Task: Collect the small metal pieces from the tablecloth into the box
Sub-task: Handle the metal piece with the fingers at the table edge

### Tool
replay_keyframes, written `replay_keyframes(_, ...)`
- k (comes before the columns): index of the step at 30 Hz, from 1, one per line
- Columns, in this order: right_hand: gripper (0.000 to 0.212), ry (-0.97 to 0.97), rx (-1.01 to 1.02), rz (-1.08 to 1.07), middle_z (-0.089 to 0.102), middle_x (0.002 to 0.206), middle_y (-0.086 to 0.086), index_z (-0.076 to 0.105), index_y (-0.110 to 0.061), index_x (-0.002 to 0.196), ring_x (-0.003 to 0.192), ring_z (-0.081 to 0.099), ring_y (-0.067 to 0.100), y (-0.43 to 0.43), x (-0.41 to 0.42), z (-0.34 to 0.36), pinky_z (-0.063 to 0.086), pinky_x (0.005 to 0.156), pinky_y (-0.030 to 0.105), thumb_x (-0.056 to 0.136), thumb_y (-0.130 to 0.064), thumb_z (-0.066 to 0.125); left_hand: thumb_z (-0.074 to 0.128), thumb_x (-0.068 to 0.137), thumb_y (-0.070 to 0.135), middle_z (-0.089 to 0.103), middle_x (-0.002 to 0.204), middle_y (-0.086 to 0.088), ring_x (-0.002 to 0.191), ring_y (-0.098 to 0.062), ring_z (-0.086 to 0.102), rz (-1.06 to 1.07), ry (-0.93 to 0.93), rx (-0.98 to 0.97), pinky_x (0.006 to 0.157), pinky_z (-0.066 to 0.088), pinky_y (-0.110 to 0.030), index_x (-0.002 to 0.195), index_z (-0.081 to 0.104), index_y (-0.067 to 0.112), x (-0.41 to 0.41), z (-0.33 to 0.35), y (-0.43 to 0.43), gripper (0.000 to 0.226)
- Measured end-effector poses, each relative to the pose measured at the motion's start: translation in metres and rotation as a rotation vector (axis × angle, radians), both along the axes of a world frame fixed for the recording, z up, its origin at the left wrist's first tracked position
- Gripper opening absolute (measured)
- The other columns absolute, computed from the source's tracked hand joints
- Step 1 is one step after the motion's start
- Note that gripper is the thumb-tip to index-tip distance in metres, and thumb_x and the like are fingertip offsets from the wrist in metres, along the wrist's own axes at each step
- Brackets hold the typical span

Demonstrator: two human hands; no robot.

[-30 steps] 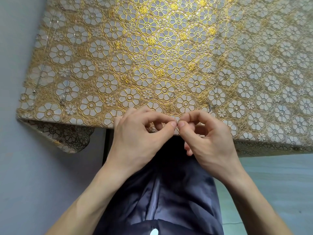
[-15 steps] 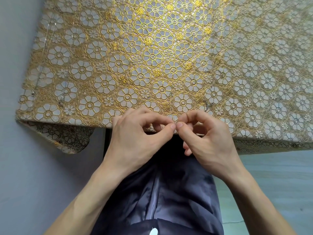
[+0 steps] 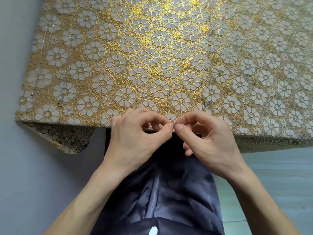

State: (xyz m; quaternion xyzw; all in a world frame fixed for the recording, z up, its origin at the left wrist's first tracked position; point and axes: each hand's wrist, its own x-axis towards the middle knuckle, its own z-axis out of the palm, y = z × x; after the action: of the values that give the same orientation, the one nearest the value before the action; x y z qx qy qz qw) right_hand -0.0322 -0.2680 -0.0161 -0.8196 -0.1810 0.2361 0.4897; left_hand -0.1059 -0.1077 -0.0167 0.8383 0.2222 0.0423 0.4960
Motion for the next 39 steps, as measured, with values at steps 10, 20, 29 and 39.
replay_keyframes(10,0.007,-0.212,-0.061,0.073,0.056,0.071,-0.011,0.063,-0.021,0.086,0.061,0.062,0.012,-0.001,-0.002,-0.004,0.050,0.054,0.027,0.090,-0.026,0.065,0.060,0.071,0.062,0.064,0.079,0.019,0.081,-0.005,0.059,0.001,0.002,0.040,0.085,0.047,-0.054,0.092,0.068,0.050,0.000,0.001,-0.004,0.025)
replay_keyframes(20,0.007,-0.098,-0.032,0.054,0.052,0.072,-0.010,0.059,-0.025,0.088,0.063,0.062,0.021,-0.001,-0.003,-0.008,0.054,0.054,0.047,0.093,-0.030,0.059,0.061,0.073,0.060,0.064,0.076,0.017,0.078,-0.006,0.059,0.013,-0.013,0.051,0.084,0.047,-0.054,0.082,0.072,0.042,0.000,-0.003,-0.003,0.022)
replay_keyframes(29,0.008,-0.053,-0.029,0.085,0.052,0.070,-0.011,0.058,-0.028,0.089,0.062,0.062,0.019,-0.004,-0.004,-0.010,0.054,0.058,0.043,0.097,-0.028,0.059,0.061,0.077,0.058,0.064,0.081,0.021,0.084,-0.005,0.060,-0.032,-0.015,0.135,0.086,0.044,-0.050,0.081,0.072,0.045,-0.003,-0.004,-0.003,0.018)
replay_keyframes(39,0.010,-0.269,-0.195,0.178,0.050,0.083,-0.019,0.057,-0.025,0.093,0.074,0.052,-0.003,-0.004,0.001,-0.008,0.037,0.069,0.014,0.096,-0.034,0.051,0.064,0.081,0.051,0.057,0.076,0.018,0.077,-0.009,0.059,-0.099,-0.091,0.252,0.074,0.049,-0.049,0.081,0.073,0.038,0.003,-0.012,-0.002,0.016)
